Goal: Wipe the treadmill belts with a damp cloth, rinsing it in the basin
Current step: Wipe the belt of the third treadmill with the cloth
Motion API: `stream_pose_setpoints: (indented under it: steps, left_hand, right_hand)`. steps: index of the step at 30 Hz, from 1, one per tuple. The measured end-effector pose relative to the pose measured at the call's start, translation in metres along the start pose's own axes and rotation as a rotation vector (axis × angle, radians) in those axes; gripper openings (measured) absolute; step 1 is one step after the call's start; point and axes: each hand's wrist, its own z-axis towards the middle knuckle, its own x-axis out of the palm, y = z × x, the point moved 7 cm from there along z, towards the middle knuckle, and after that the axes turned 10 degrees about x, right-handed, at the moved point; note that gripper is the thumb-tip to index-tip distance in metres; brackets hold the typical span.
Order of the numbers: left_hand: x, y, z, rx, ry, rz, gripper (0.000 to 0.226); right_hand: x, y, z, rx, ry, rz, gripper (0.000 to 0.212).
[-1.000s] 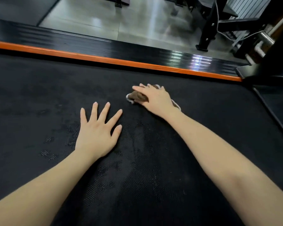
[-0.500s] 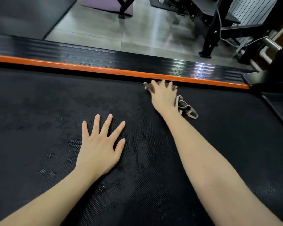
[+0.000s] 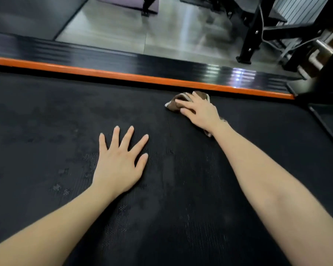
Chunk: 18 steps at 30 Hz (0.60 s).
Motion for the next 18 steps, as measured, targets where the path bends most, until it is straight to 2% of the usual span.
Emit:
stream_pose_setpoints:
  steps: [4, 8, 12, 15, 16, 18]
  left_hand:
    - [0.001, 0.001, 0.0, -0.016, 0.016, 0.003, 0.065]
    - [0.001, 0.0, -0.001, -0.02, 0.025, 0.011, 0.067]
    - [0.0, 0.0, -0.001, -0.006, 0.026, 0.01, 0.065]
    - [0.001, -0.001, -0.002, 0.001, 0.018, 0.014, 0.058]
    - [0.001, 0.0, -0.001, 0.003, 0.018, 0.016, 0.057]
    - [0.001, 0.001, -0.001, 0.001, 0.029, 0.012, 0.057]
  right_hand:
    - [-0.004, 0.006, -0.051, 0.019, -0.033, 0.043, 0.035]
    - [-0.005, 0.029, -0.175, -0.185, -0.119, 0.079, 0.036]
    - [0.007, 0.042, -0.3, -0.337, -0.053, 0.069, 0.034]
    - [0.006, 0.039, -0.285, -0.419, -0.035, -0.01, 0.032]
    - [0.005, 0.034, -0.259, -0.392, -0.058, -0.039, 0.035]
    - [-0.003, 0.013, -0.194, -0.177, -0.121, -0.052, 0.037]
